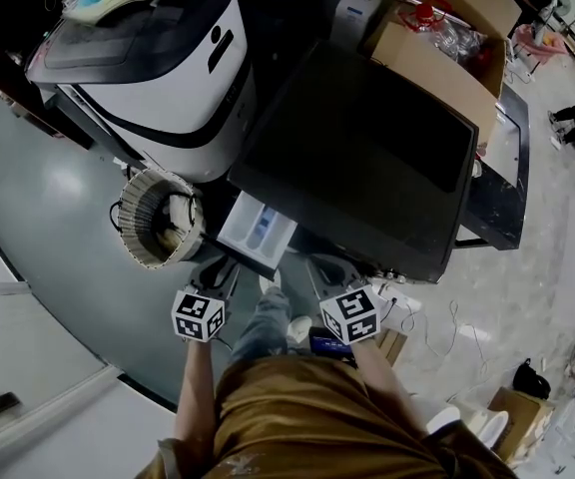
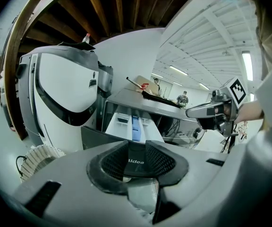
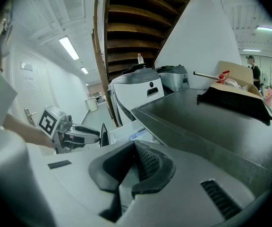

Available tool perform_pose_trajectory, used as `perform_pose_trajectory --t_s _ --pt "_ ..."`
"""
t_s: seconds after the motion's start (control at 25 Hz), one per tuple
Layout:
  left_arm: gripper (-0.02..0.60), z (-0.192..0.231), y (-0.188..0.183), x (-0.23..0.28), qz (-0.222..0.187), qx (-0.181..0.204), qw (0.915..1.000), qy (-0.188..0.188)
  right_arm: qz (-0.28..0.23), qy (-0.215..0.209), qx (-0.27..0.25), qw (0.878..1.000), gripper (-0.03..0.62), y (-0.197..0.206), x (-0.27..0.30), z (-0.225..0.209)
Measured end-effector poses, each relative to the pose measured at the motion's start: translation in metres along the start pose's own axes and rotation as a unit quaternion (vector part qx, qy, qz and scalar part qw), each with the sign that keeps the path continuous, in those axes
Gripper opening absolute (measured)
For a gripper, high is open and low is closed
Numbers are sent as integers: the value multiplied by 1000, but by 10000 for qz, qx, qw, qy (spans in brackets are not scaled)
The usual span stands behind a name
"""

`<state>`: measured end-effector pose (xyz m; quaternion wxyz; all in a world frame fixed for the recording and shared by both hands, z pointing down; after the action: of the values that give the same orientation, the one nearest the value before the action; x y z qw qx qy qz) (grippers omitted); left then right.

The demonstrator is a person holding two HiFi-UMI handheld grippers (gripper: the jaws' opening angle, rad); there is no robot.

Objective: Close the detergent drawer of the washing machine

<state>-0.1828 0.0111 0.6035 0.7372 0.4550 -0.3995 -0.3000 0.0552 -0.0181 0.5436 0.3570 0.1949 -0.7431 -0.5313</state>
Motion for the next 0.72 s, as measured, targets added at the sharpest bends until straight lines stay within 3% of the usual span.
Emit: perform_pose_trajectory --t_s 0.72 --pt "129 1 -10 18 6 -25 10000 7 -106 141 -183 9997 12 -14 3 -8"
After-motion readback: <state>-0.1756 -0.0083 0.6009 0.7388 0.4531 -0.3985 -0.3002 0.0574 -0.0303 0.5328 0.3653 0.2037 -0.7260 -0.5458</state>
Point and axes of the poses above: the fingertips, and each gripper's own axes: x forward along the fingers, z to its left, y out of its underside, the point moved 7 cm from there along -x, backward along the fingers, and after that the axes turned 13 degrees about -z, right-handed, at the moved point
